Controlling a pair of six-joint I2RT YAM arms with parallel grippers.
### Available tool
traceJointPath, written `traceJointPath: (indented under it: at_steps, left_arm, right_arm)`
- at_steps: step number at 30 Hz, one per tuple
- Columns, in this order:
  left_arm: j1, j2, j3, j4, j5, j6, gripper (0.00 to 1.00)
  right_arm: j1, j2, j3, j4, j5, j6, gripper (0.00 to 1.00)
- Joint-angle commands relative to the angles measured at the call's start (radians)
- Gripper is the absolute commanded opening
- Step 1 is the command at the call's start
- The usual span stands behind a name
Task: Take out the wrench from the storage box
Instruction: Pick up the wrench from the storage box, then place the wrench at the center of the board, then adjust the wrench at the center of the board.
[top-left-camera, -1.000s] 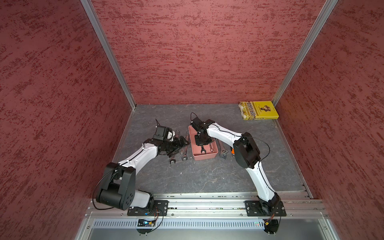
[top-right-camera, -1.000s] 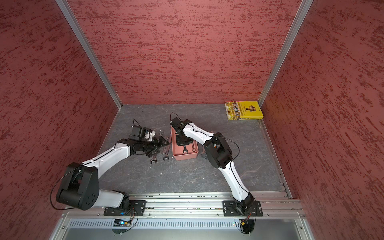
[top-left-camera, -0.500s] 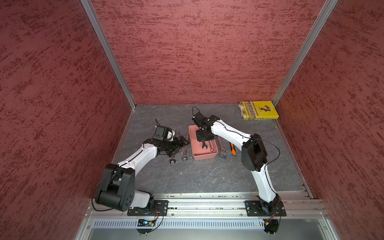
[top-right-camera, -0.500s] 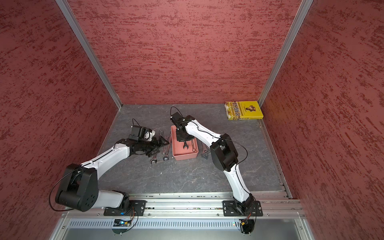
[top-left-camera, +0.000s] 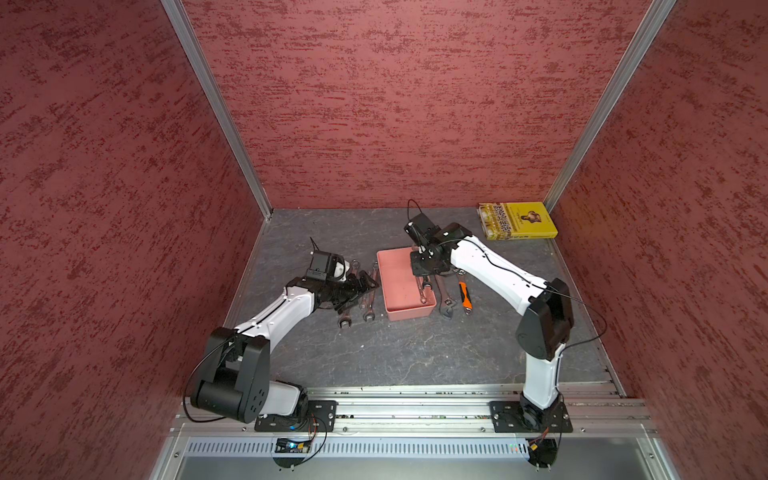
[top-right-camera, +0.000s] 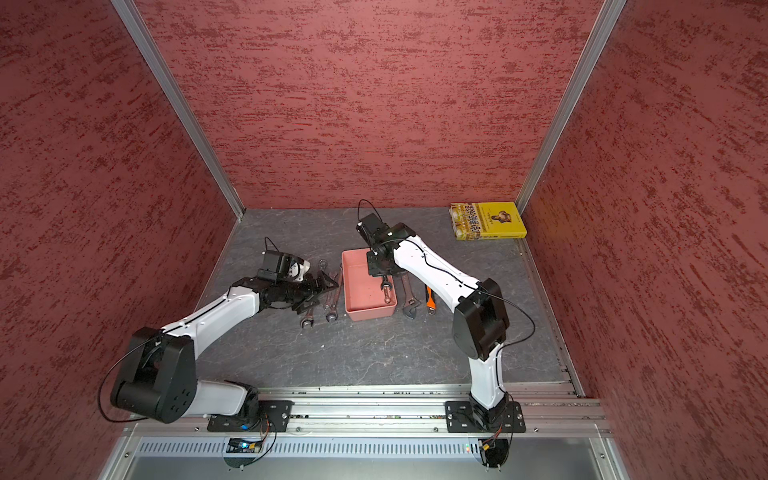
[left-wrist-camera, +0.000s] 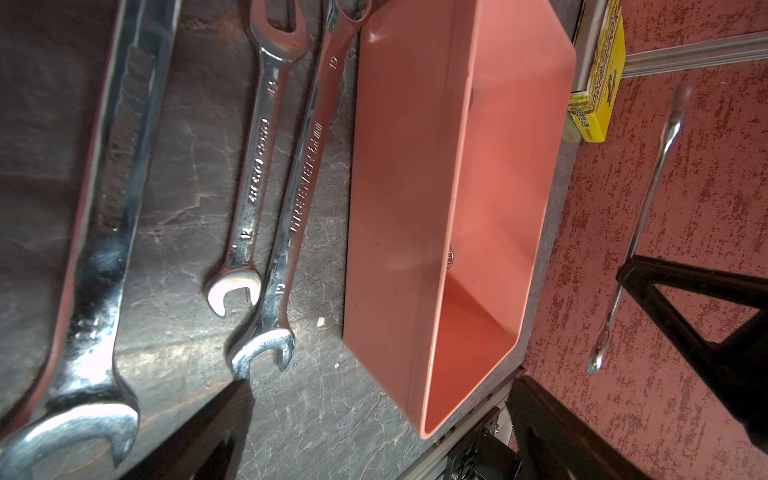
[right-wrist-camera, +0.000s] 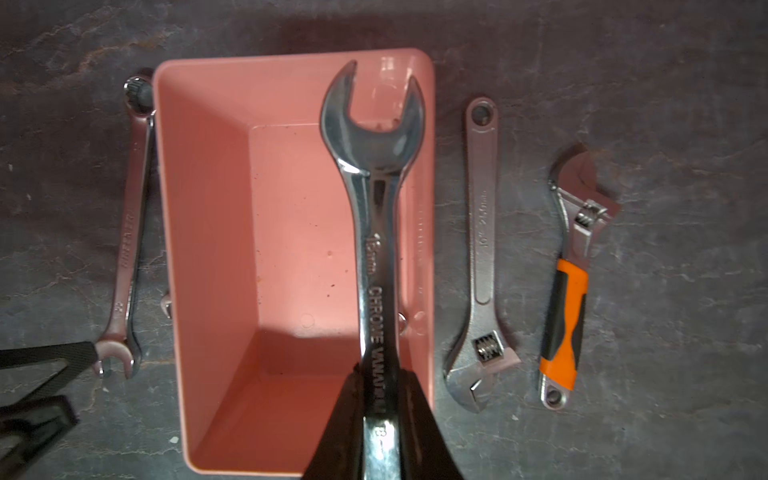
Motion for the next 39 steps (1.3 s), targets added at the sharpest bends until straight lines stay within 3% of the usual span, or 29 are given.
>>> traceJointPath:
  at_steps: [1,8,15,24,32,36,39]
  left_arm:
    - [-0.014,0.018,0.044,0.029,0.009,-0.005,1.00]
    - [-0.024,0.070,0.094,0.025,0.018,0.003,1.00]
    - [-0.046,0.098,0.139,0.020,0.017,-0.013,1.00]
    - [-0.093,0.145,0.194,0.026,0.008,-0.035,1.00]
    - [-0.096,0.161,0.210,0.014,0.001,-0.031,1.00]
    - [-0.095,0.165,0.208,0.012,0.002,-0.027,1.00]
    - [-0.094,0.175,0.209,0.015,0.002,-0.027,1.00]
  right_arm:
    - [-0.081,-0.075,-0.101,0.031,0.030,-0.048,0.00]
    - [-0.265,-0.167,-0.361,0.176,0.023,-0.179,0.00]
    - [-0.406,-0.134,-0.491,0.298,-0.034,-0.249,0.00]
    - [-0.480,-0.023,-0.516,0.394,-0.104,-0.275,0.00]
    - [-0.512,-0.049,-0.490,0.359,-0.070,-0.260,0.00]
    - [-0.567,-0.095,-0.516,0.347,-0.066,-0.342,0.23]
    - [-0.609,-0.077,-0.525,0.326,-0.086,-0.411,0.29]
